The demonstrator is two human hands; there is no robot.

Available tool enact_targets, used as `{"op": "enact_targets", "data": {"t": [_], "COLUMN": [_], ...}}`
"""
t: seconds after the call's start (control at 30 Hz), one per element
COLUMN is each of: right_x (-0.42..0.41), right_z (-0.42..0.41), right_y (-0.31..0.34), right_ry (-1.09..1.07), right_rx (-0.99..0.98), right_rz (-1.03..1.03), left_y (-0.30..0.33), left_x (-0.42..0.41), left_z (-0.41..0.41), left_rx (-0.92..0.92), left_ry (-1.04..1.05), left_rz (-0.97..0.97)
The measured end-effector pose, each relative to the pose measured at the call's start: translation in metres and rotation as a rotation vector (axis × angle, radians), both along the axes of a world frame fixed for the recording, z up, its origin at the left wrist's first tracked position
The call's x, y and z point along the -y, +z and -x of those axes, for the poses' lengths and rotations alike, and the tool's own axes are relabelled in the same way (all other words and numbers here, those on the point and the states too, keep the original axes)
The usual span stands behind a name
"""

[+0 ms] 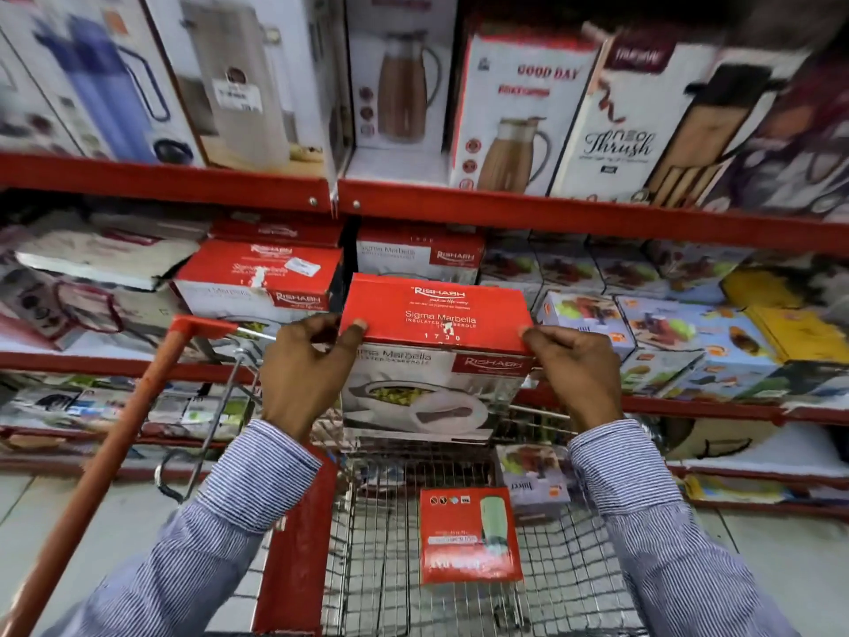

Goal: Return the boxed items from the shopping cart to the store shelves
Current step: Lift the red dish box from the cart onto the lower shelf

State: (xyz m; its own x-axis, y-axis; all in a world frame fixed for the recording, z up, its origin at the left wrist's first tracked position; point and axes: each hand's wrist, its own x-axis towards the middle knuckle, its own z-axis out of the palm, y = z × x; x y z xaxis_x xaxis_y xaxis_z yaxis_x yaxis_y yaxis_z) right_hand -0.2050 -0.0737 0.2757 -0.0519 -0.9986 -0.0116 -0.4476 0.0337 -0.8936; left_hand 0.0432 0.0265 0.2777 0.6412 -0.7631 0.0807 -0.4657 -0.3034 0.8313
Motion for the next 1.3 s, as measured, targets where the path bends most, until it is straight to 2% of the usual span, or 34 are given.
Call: {"op": "enact_targets", "data": {"t": [0.33,0.5,0.8,0.93,1.1,1.3], "right_x": [0.024,0.042,0.064,0.066,0.071,0.086], "right_z": [-0.021,-0.032,-0.048,-0.055,-0.058,-0.063], "right_y": [0.011,-0.012,-0.044,-0.045,-0.04,-0.042], "right_ry": [0.078,0.106,0.126,0.134,0.131,0.268], "right_rx": [0.131,0.07,0.094,0.07,0.055,0.003], "right_rz": [0.041,0.038,-0.087,-0.104,-0.101,-0.15], "left_y": [0.015,-0.005,-0.036,-0.041,-0.042,-0.051], "left_x": [0.033,0.051,0.069,0.074,0.073,0.075], "left_z": [-0.017,-0.026,-0.029,-0.03,-0.021,-0.013], "left_rx": [-0.013,-0.001,0.023,0.027,-0.037,0.072], "left_ry": [-0.057,-0.081,-0.071,0.003,0.066,0.024], "left_rz": [0.036,-0.014,-0.101,-0.086,0.026,-0.074]}}
